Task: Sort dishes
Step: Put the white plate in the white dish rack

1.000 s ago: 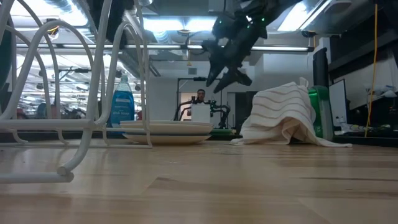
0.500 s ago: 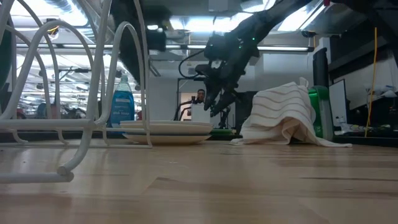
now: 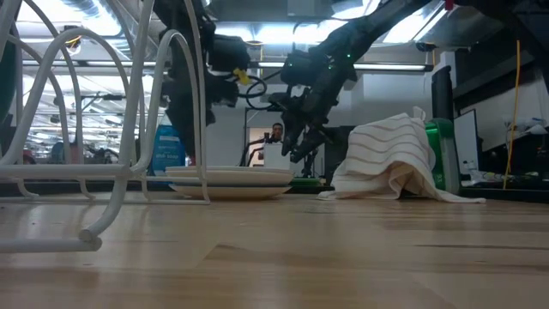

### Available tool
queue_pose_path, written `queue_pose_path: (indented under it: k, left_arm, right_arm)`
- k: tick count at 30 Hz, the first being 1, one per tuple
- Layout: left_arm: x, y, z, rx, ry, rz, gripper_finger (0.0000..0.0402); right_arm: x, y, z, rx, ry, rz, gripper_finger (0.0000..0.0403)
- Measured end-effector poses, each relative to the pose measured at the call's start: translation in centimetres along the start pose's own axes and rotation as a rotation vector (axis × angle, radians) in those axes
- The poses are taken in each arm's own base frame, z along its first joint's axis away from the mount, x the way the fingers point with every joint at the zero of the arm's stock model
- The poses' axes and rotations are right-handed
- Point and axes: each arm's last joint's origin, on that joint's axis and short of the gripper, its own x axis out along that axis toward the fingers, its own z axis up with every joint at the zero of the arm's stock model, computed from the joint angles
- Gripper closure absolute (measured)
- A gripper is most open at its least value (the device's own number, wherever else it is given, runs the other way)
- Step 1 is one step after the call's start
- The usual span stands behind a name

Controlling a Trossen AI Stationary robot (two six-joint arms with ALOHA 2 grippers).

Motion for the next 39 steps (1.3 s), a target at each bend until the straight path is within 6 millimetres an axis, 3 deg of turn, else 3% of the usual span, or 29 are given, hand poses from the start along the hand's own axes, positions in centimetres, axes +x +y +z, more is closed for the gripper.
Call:
queue_pose_path:
  k: [18,29,39]
  left_arm:
    - [0.0,-3.2,0.4,0.487,0.047,-0.041,0.0284]
    - [1.0,-4.7,0.5,0.635,0.026,-0.039,0.0284]
    - [2.1,-5.0,0.2,0.611,0.024,-0.019,0.0284]
  right_arm:
    - [0.0,0.0,0.0,-0.004,-0.001,-0.001,0.0253]
    - [0.0,0.0,0.0,-0.004,-0.001,-0.002,0.0253]
    - [0.0,0.0,0.0,-0.004,-0.002,-0.002,0.0253]
